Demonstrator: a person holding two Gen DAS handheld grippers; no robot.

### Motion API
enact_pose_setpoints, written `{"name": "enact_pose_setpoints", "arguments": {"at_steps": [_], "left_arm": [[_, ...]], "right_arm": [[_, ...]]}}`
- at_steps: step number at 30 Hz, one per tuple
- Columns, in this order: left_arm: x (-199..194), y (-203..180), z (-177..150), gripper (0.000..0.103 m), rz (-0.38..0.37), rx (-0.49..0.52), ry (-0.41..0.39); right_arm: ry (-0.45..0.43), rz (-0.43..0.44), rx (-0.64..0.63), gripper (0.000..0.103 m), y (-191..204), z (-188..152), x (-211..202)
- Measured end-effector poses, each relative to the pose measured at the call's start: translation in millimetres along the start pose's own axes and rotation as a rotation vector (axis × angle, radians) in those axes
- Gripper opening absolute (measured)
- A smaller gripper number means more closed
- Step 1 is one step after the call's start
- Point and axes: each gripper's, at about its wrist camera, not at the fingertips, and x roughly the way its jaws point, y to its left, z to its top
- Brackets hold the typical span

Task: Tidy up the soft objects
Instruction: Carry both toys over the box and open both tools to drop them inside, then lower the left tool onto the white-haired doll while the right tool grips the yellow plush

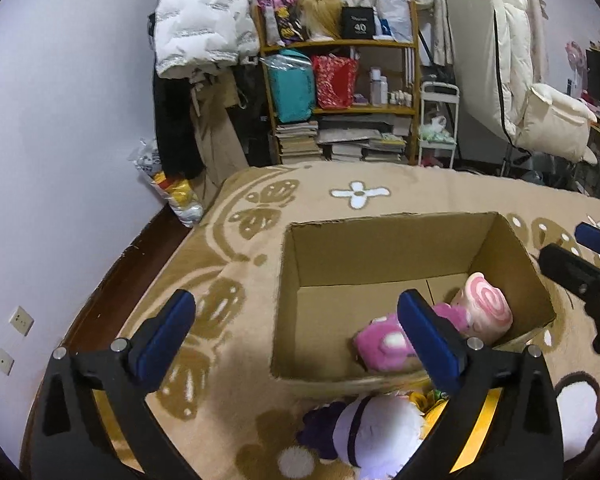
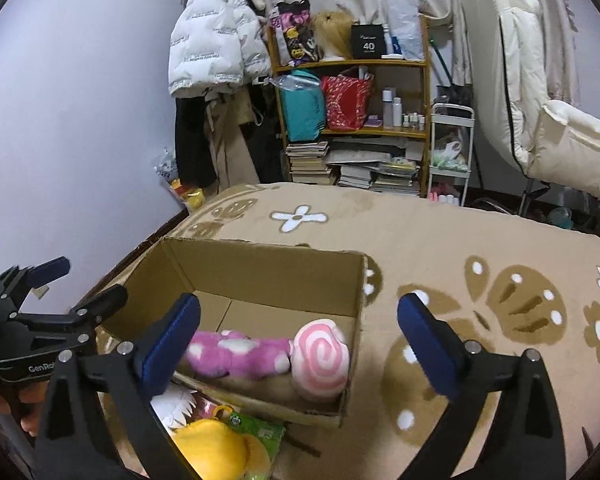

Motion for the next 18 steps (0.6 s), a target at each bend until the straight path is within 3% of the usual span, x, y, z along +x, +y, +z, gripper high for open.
{"name": "enact_pose_setpoints", "arguments": {"at_steps": [18], "left_arm": [[-58.3,9.7,-33.5,0.101,0.081,0.0,0.026]], "right_arm": [[0.036,0.02,0.04,0.103,1.9,-19.8,-58.6]]}}
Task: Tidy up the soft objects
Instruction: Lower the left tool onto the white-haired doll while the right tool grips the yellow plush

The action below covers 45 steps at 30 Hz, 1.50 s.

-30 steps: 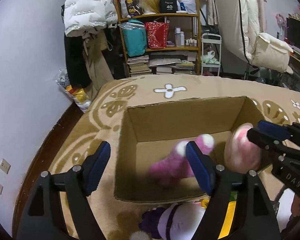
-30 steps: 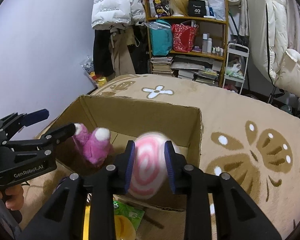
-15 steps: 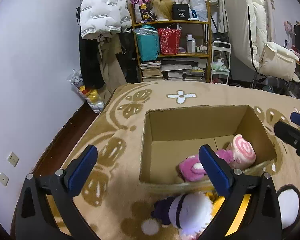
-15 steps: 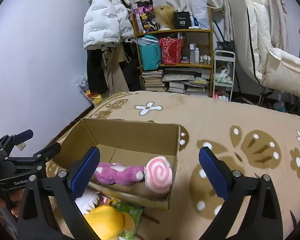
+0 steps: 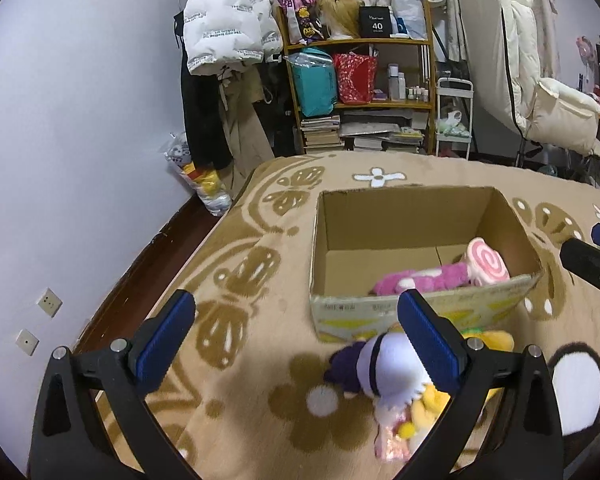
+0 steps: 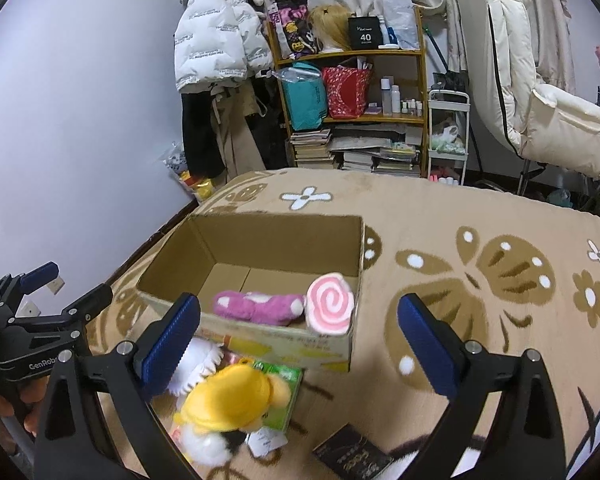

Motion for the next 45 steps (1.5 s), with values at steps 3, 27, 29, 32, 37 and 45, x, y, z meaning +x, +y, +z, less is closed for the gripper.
{"name": "enact_pose_setpoints", "arguments": {"at_steps": [3,27,29,32,37,45], "left_arm": [[-5.6,1.8,-9.9,0.101,0.004,-0.007,0.011],[20.7,-14.1,-41.9,0.101,-0.023,0.009,0.086],[25.1,-15.4,-42.5,0.101,-0.028,0.013,0.095],[29.7,-18.0,-43.3,0.101,-0.022,0.026,0.099],[37.4,-21.9,-43.8,0.101,-0.028,0.035,0.116],[49.7,-27.9,-46.0,0.101,-0.054,0.046,0.144]], "right_arm": [[0.013,0.004,-0.003,0.103,4.3,-8.5,-4.5],[0.184,0.065,0.076,0.092,9.5,-46.8,36.1],[0.197,0.073,0.082,0.092,9.5,-48.1,41.1],[0.213,0.079,0.086,0.092,9.5,-49.4,48.5],[0.239,0.082,0.092,0.092,10.0,-53.4,60.4],[0.275,0.079,0.102,0.089,10.4,-56.9,74.5]]}}
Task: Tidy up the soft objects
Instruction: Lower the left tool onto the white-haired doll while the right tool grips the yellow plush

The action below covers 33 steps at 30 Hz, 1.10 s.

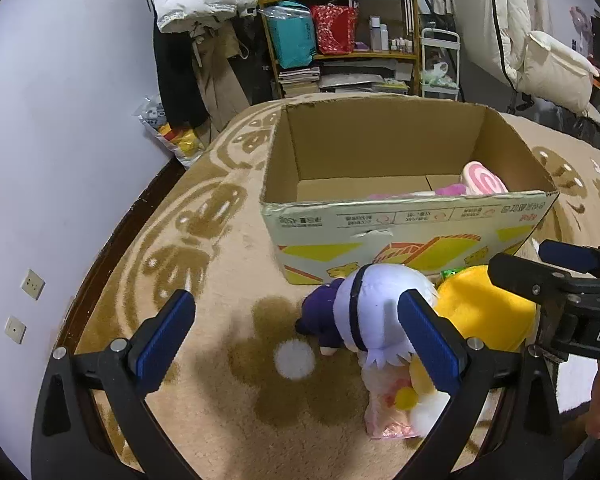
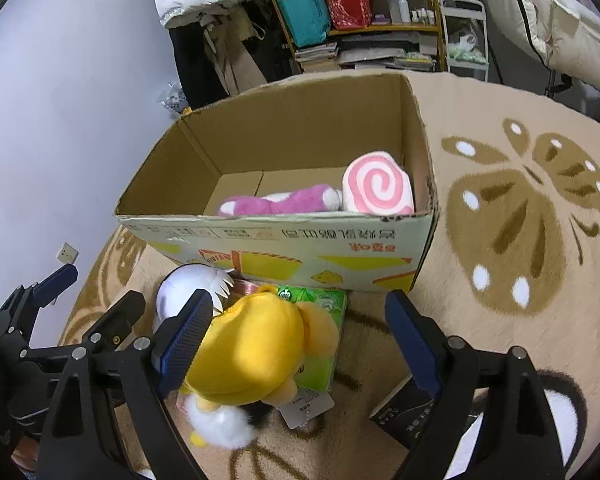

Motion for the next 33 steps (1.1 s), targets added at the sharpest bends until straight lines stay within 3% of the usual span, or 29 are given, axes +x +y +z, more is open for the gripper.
{"name": "enact_pose_setpoints", "arguments": {"at_steps": [8,15,23,29,31,33], "left_arm": [[9.9,-10.7,-0.9,0.101,-0.047,0.014,0.0],[22.2,-20.0,0.0,0.101,-0.076,0.041,0.021],[31.5,-33.4,-2.6,0.101,-0.095,0.084,0.041],[41.1,-31.7,-0.7,0.101,-0.109,0.067,0.069],[45.2,-31.6,-1.3,0.101,-0.109,0.068,0.082],[47.5,-32.5,-1.4,0.101,-0.103,0.072,0.086]], "right_arm": [[0.056,0.046,0.05,0.083,-4.6,-0.9,14.2],[0.097,0.065,0.076,0.063,-10.3,-0.9,21.9],[0.159,0.144,0.19,0.063,-24.4,-2.8,32.6],[0.167,0.145,0.196,0.061,-26.9,-2.2,38.0],[0.171,0.146,0.193,0.047,-25.9,-1.9,38.7],[0.176,0.15,0.184,0.041,-23.4,-2.0,39.0]]}}
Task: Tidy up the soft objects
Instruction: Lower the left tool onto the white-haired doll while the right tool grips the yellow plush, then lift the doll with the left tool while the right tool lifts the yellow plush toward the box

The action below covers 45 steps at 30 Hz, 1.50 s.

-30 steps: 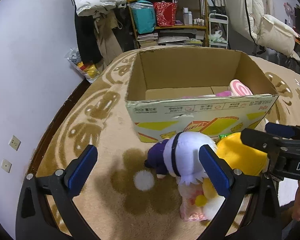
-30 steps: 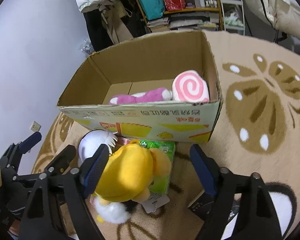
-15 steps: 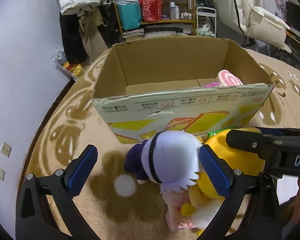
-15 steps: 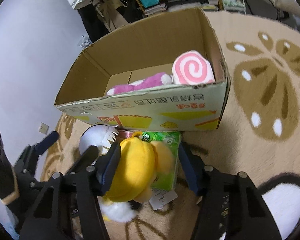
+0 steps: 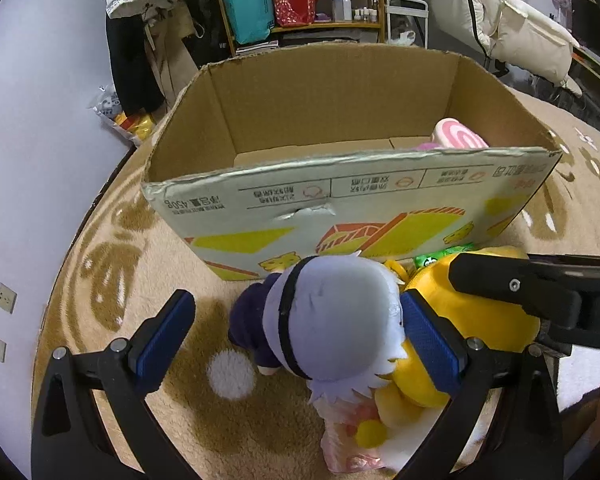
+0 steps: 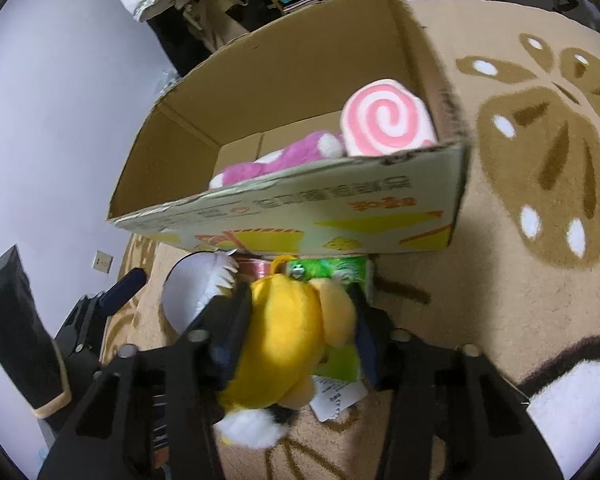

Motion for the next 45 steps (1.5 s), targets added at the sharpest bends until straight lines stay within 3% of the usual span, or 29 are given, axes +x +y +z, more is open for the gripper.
{"name": "enact_pose_setpoints", "arguments": {"at_steps": [5,8,12,15,29,39,45], "left_arm": [[8.6,5.0,0.2,0.098,-0.021,-0.02,0.031],[12.6,10.2,-0.6,0.081,-0.102,-0.053,0.059],[9.8,7.3,-1.1,0.065,-0.081,-0.028,0.053],[5.8,7.4,-2.3,0.06,-0.067,-0.027,0.045],[-51.0,31.3,-12.7,0.059,0.041,-0.12,-0.087],[-86.7,43.1,-11.6,0.059,0.085,-0.134,-0.163],[-108.5,46.1,-11.6,0.059,0.113,-0.131,-0.233]], "right_arm": [[-0.017,-0.03,-0.078,0.035,12.8,-0.2,-3.6],[-0.031,-0.054,-0.117,0.032,18.0,-0.2,-5.5],[-0.041,-0.067,-0.146,0.029,21.6,0.7,-7.3],[-0.058,-0.079,-0.176,0.028,26.5,0.3,-10.4],[-0.221,-0.173,-0.26,0.027,45.2,2.0,-56.9],[-0.336,-0.3,-0.375,0.026,69.1,-6.8,-88.1],[-0.4,-0.325,-0.429,0.026,88.2,-9.0,-109.4]]}}
